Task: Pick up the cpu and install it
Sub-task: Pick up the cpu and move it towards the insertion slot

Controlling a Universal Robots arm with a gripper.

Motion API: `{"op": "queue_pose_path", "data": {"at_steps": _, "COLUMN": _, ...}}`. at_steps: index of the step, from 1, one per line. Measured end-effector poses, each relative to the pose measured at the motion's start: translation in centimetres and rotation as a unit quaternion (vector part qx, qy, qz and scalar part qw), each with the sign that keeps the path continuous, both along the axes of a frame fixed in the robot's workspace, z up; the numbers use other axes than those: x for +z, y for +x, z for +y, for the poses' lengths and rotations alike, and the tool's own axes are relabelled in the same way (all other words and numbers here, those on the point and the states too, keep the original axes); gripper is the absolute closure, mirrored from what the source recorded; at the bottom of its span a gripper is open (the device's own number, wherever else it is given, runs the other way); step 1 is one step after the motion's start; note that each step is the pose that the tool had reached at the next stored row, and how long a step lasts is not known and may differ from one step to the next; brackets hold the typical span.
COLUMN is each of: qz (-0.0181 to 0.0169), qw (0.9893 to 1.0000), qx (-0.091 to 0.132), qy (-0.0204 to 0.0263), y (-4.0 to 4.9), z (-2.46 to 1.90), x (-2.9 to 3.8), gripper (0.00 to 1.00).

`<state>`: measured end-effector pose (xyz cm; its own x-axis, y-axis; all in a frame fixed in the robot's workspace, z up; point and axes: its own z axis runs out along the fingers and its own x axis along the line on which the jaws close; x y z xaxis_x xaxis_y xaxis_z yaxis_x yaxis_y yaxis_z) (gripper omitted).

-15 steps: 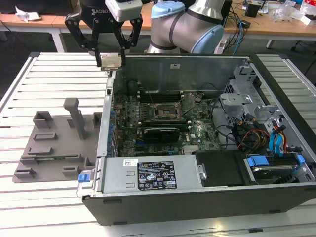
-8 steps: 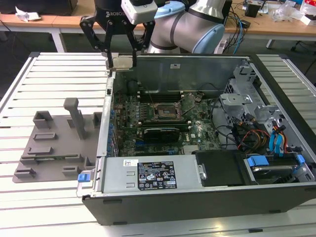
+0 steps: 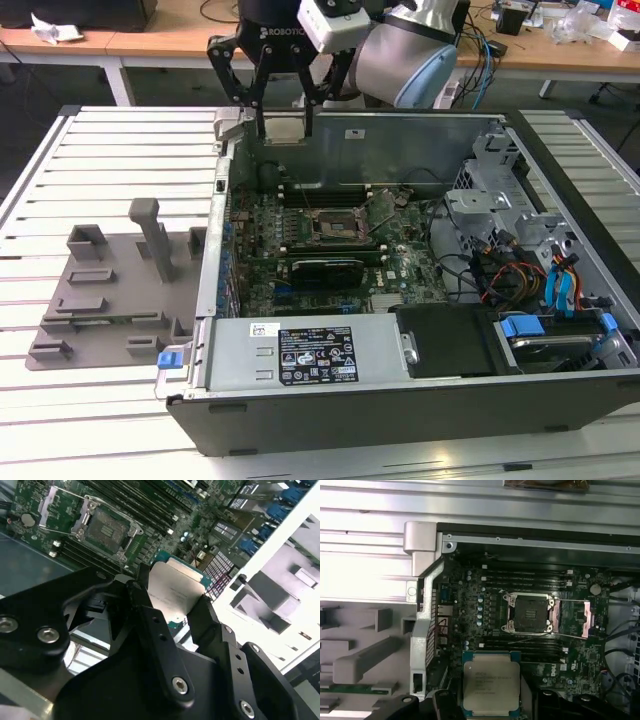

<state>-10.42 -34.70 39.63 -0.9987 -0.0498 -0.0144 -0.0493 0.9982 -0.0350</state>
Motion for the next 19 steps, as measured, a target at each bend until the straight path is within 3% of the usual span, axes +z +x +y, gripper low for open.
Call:
{"op": "queue_pose_path", "data": {"at_steps": 4, "qz": 0.0, "qw": 1.0, "qx": 0.0, "qy": 0.0001, "y": 2.02, "z": 0.01, "x": -0.14, "gripper": 0.45}}
{"op": "queue_pose_path", "data": {"at_steps": 6, "qz": 0.0, "qw": 1.0, "qx": 0.0, "qy": 0.0, "y": 2.6, "z": 0.01, "x": -0.17, "gripper": 0.45}}
{"op": "queue_pose_path", "data": {"at_steps": 10, "qz": 0.0, "qw": 1.0, "qx": 0.0, "qy": 0.0, "y": 4.78, "z": 0.02, "x": -0.28, "gripper": 0.45}}
{"op": "queue_pose_path", "data": {"at_steps": 16, "qz": 0.0, "qw": 1.0, "qx": 0.0, "qy": 0.0, "y": 6.37, "z": 0.02, "x": -0.37, "gripper": 0.45}}
{"op": "queue_pose_path", "data": {"at_steps": 19, "qz": 0.0, "qw": 1.0, "qx": 0.0, "qy": 0.0, "y": 7.59, "z": 0.02, "x": -0.45, "gripper": 0.45}}
